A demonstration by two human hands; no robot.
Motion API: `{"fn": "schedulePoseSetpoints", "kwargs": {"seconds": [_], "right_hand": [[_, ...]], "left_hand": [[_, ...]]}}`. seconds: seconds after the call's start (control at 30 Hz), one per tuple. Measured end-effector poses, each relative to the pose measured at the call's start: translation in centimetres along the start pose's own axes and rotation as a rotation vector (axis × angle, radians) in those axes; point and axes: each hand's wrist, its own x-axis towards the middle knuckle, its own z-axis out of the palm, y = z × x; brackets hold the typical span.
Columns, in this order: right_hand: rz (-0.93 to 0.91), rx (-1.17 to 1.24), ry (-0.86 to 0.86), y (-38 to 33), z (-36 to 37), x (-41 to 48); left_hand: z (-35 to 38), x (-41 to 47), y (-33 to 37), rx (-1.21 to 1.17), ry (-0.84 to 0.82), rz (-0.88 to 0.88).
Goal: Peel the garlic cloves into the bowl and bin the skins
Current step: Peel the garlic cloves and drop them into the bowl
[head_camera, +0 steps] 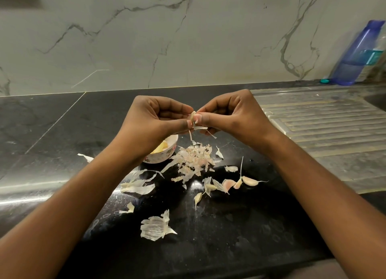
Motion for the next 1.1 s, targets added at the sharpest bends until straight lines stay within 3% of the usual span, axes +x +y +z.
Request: {"fn": "schedulePoseSetpoints", "kwargs": {"seconds": [0.2,0.63,1.1], "right_hand": [[-0.004,-0.02,0.014,0.16,0.12,0.14],[0.002,-0.055,0.067,0.36,-0.59,0.27],[-0.031,-0.042,-0.04,0.26,-0.37,0.06]], "left_hand": [[0.11,0.02,-0.02,0.065,0.029,0.035],[0.03,-0.12,0.69,-0.194,-0.013,-0.106],[0.06,-0.04,0.02,0.04,0.009,0.012]]}}
